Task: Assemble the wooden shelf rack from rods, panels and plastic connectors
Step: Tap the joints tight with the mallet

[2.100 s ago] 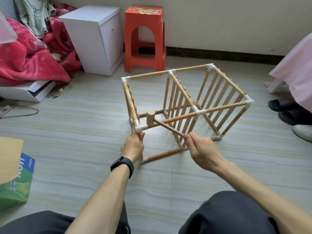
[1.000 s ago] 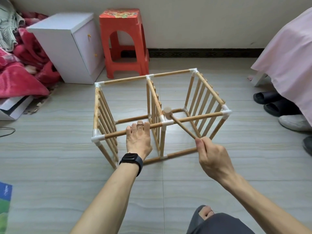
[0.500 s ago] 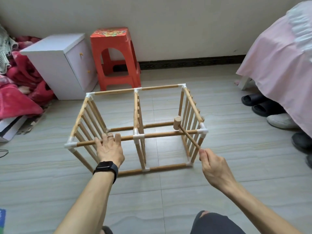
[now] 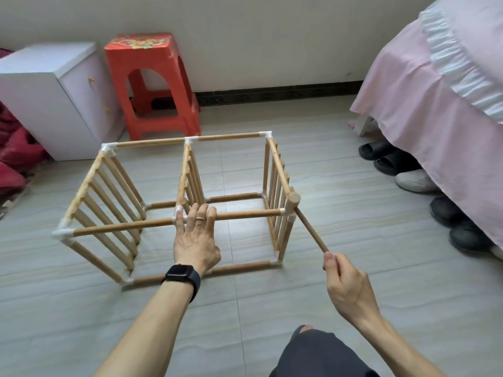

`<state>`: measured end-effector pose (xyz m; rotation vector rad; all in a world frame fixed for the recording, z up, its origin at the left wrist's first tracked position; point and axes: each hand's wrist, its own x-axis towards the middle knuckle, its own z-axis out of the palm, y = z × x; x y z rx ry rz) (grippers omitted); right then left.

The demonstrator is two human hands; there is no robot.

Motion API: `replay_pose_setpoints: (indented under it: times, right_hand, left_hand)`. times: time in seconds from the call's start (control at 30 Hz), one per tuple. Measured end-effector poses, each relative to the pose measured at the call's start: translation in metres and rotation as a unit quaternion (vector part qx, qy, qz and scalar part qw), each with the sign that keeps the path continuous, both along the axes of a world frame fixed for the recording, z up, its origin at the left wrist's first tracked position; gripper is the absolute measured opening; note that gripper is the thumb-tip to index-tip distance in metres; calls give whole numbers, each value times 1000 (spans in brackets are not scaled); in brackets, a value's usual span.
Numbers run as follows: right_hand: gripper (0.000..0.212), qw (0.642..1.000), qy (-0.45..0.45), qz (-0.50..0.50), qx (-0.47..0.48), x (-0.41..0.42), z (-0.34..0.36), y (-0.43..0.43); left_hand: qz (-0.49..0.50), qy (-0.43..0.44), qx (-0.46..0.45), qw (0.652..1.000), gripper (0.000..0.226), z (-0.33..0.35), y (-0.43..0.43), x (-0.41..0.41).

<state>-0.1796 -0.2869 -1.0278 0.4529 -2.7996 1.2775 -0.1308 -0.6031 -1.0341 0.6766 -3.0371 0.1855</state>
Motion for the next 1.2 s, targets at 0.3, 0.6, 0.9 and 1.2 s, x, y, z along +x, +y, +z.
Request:
replay_pose_setpoints:
  times: [0.3, 0.6, 0.9, 1.2]
  right_hand:
    - [49, 995, -3, 34, 94, -15, 26, 3]
    - [51, 999, -9, 3, 31, -10, 19, 3]
    - [49, 999, -24, 41, -3, 0, 3, 6]
    - [24, 947, -96, 199, 233, 8, -80, -39]
  left_hand:
    - [4, -1, -5, 1000, 86, 0, 2, 0]
    - [4, -8, -4, 1000, 89, 0, 1, 1]
    - [-31, 19, 34, 999, 94, 3, -6, 2]
    - [-36, 104, 90, 990, 73, -5, -35, 16]
